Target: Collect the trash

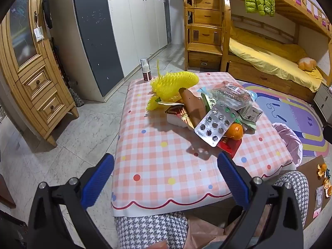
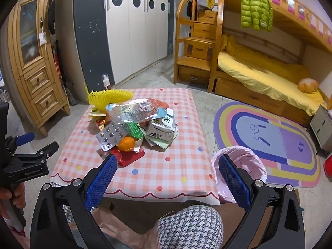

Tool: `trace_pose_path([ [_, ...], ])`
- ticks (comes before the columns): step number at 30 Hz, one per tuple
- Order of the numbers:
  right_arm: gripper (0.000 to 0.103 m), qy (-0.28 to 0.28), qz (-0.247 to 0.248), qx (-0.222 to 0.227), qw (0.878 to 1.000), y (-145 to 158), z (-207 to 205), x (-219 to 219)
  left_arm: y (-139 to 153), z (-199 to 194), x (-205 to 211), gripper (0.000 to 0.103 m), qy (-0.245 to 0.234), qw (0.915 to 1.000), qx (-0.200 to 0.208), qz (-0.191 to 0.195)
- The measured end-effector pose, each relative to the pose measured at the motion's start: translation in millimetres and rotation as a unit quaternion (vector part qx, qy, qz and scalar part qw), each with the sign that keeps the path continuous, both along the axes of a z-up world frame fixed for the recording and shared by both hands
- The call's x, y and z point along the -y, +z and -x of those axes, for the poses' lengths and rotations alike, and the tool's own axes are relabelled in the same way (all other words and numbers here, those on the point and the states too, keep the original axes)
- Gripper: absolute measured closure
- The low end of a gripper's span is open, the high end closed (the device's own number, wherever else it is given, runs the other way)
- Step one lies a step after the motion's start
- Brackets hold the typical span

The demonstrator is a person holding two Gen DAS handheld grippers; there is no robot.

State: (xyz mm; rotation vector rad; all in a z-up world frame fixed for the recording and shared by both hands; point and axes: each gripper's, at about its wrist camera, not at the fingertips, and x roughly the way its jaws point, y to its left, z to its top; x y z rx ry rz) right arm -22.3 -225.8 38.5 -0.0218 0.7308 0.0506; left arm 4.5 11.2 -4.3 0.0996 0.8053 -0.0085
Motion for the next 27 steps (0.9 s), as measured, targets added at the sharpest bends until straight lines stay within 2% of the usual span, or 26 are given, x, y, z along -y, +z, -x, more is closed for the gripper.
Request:
trace_pose_path([
  [27,0.006,-0.003,0.006,-0.002,1.0,-1.8,0.4,-2.5,-0.9,0.7,-1.1,0.007,0.0,1.0,-0.001,0.0],
])
